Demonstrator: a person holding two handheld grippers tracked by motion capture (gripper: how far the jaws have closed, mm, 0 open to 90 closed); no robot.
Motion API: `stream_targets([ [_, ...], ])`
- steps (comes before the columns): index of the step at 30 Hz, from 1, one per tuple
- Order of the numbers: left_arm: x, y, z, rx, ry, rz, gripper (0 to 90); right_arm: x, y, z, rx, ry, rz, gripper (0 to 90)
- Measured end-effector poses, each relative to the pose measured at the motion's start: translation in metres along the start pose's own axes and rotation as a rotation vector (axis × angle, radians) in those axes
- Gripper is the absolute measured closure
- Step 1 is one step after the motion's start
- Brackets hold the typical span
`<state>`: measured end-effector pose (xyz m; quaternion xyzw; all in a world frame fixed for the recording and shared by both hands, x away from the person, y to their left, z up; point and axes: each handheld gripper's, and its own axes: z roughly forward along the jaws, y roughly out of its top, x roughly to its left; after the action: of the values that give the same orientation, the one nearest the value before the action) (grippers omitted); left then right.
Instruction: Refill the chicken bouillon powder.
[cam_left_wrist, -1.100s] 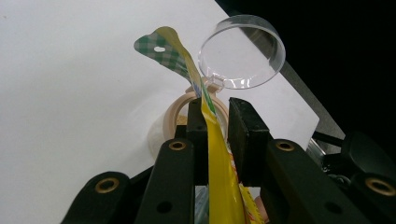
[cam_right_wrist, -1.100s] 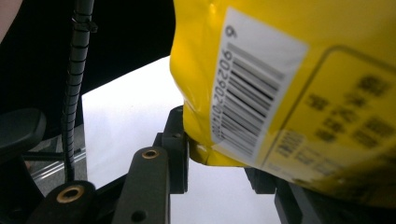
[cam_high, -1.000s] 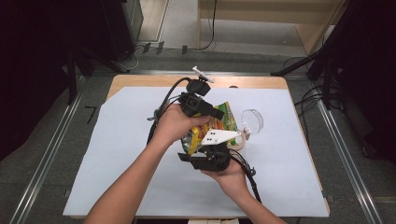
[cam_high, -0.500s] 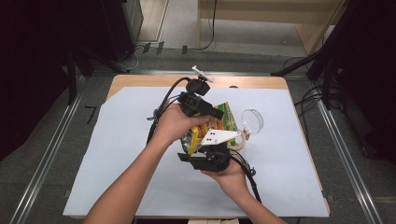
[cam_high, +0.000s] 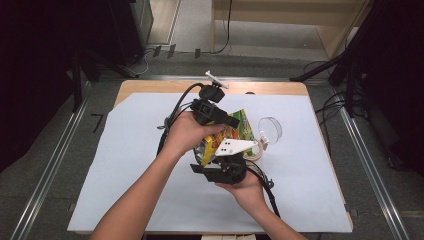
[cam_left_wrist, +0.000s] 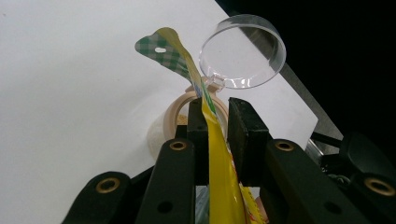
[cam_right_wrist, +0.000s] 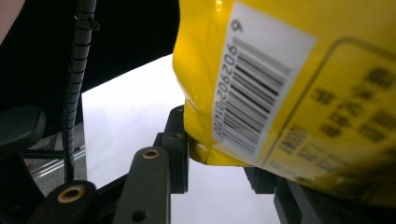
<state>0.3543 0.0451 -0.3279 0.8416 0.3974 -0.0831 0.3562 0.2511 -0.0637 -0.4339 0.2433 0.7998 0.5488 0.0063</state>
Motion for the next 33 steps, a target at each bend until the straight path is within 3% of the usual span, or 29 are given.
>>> stream_targets([
  [33,-0.0019,-0.0001,-0.0003,-0.005,0.003,0.009,79.7,0.0005,-0.0001,0.0,-0.005,-0.005,0.0,67.4],
])
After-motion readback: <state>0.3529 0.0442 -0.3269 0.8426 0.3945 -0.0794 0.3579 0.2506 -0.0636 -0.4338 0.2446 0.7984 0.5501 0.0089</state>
